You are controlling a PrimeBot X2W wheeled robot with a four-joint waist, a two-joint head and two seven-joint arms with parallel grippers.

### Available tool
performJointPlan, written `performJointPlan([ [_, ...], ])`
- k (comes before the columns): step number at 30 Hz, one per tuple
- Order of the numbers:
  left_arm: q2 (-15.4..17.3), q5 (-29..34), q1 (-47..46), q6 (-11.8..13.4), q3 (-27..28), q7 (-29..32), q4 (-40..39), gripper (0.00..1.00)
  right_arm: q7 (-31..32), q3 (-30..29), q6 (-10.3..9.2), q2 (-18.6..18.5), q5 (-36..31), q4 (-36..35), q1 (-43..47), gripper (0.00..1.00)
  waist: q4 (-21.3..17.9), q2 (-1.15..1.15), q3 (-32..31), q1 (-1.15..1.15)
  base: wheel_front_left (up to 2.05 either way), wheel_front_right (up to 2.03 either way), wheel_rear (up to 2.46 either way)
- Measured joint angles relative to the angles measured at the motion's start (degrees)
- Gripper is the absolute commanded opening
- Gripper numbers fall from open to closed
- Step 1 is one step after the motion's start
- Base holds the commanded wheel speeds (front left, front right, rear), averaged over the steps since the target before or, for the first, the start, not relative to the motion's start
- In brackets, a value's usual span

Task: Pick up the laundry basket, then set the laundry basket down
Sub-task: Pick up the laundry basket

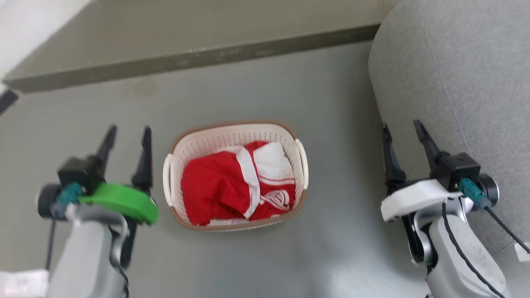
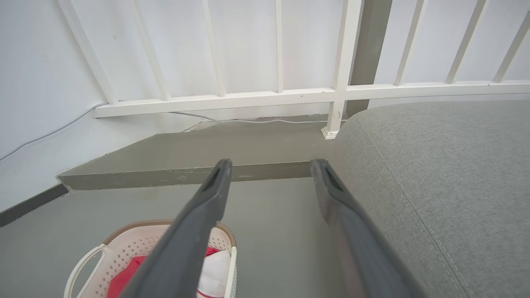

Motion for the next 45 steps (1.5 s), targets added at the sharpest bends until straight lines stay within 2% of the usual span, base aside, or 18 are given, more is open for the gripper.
performJointPlan([
  [14,-0.9,2.5,12.0,1.6,-0.7,0.0,-5.5,1.0,0.0,-1.0,0.05,-0.3,1.1,0.1,6.7,1.0,0.5,0.0,-8.4,0.0,0.0,0.0,0.0],
  [23,-1.1,3.3,16.8,2.5,-0.8,0.0,-8.7,1.0,0.0,-1.3,0.05,-0.5,1.2,-0.3,9.7,1.0,0.8,0.0,-11.6,0.0,0.0,0.0,0.0],
  [31,-1.7,3.4,19.9,3.5,-0.7,0.0,-12.1,1.0,0.0,-1.3,0.05,-0.8,1.3,-1.6,10.9,1.0,1.0,0.0,-12.4,0.0,0.0,0.0,0.0],
  [45,-1.9,3.4,22.6,3.7,-0.5,0.0,-14.8,1.0,0.0,-1.2,0.07,-0.9,1.3,-2.8,11.9,1.0,1.2,0.0,-12.4,0.0,0.0,0.0,0.0],
])
